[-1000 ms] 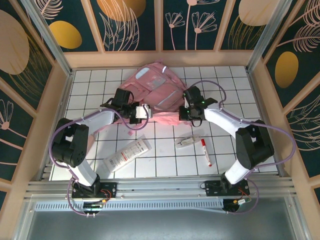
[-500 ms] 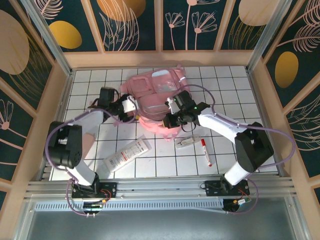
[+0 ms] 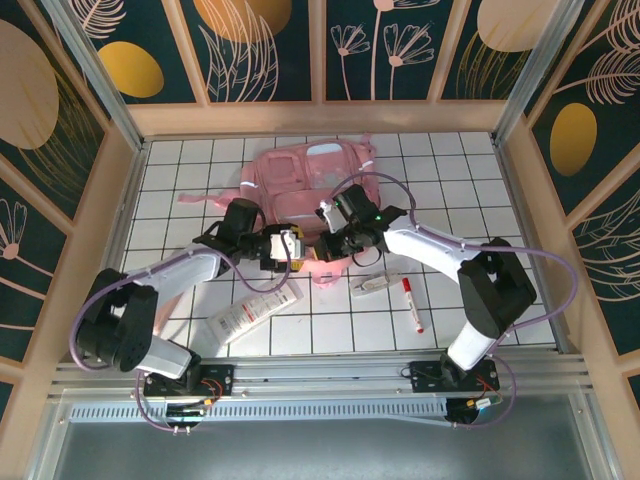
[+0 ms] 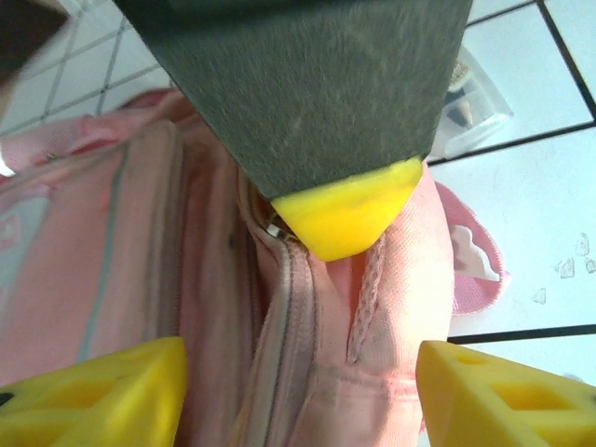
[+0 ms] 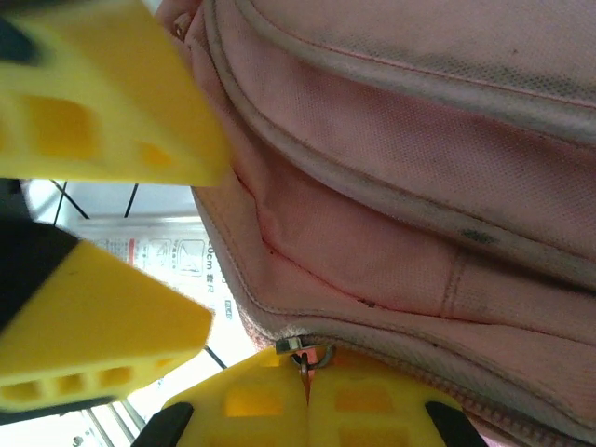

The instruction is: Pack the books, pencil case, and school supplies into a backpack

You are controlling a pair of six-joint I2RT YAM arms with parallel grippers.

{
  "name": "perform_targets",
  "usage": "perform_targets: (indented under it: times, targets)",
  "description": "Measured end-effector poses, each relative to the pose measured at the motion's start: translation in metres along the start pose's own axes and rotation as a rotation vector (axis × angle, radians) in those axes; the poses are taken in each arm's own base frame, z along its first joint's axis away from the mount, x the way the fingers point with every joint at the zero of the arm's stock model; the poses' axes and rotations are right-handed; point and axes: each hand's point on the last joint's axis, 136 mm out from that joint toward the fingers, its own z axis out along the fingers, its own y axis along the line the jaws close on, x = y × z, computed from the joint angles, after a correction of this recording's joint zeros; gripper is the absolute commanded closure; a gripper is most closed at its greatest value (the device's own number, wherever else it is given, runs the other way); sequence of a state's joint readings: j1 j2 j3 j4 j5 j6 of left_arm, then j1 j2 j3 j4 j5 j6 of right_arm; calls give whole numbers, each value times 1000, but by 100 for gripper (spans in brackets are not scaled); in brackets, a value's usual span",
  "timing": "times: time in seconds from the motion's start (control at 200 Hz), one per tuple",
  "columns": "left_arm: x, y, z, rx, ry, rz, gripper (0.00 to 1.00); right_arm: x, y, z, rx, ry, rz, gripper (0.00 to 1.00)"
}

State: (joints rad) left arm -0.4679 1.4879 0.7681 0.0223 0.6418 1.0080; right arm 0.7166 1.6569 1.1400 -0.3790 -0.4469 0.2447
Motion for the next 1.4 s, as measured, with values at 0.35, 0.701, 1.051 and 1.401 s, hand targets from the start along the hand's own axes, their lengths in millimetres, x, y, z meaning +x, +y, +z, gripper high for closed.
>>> perform_targets:
  times: [0.35, 0.701, 1.051, 1.401]
  targets:
    - [17, 1, 8, -9, 71, -12, 100, -3, -11, -1, 84, -1, 18, 100]
    - [27, 7, -3, -26, 100, 49, 100, 14, -114, -43, 324, 76, 152, 100]
    - [59, 45, -29, -121, 140, -83, 27, 19, -105, -23, 267, 120, 106, 100]
    - [-13, 9, -8, 91, -17, -36, 39, -7, -12, -3, 13, 92, -44, 100]
